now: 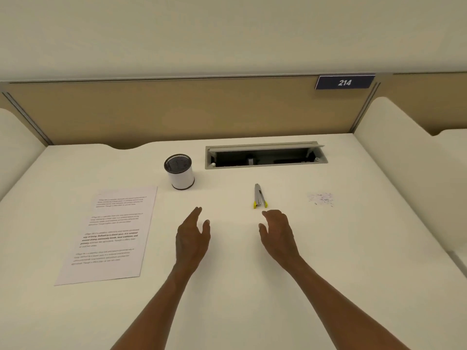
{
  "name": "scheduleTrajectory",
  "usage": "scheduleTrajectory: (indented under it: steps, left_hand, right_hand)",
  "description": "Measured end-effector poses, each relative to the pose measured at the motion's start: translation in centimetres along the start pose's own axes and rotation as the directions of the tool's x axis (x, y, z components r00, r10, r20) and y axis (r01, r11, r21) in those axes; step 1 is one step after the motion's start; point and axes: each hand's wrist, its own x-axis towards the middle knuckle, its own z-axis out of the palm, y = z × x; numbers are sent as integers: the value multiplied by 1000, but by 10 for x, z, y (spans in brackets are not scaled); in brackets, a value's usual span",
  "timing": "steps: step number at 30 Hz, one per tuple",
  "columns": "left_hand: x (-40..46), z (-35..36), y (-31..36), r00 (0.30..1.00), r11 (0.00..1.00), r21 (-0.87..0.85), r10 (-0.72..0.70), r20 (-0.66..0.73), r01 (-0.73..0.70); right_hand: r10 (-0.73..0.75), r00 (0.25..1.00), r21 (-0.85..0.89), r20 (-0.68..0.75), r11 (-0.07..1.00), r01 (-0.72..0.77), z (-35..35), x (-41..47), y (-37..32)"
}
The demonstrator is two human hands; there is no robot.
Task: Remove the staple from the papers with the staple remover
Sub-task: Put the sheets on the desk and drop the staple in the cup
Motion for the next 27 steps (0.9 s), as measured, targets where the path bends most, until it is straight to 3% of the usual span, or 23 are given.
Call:
scheduleTrajectory:
  steps: [15,20,27]
  left_hand:
    - [16,85,-1,981,948,300,56,184,-110]
    - [25,84,-14,976,886,437,69,205,-154]
    - [27,83,-19,974,837,517,73,216,-178]
  right_hand:
    - [329,944,163,-31,933,-320,-28,24,110]
    - [337,942,190,-13,925,-328,-28,53,120]
    - [226,961,83,157,967,-241,-32,83,134]
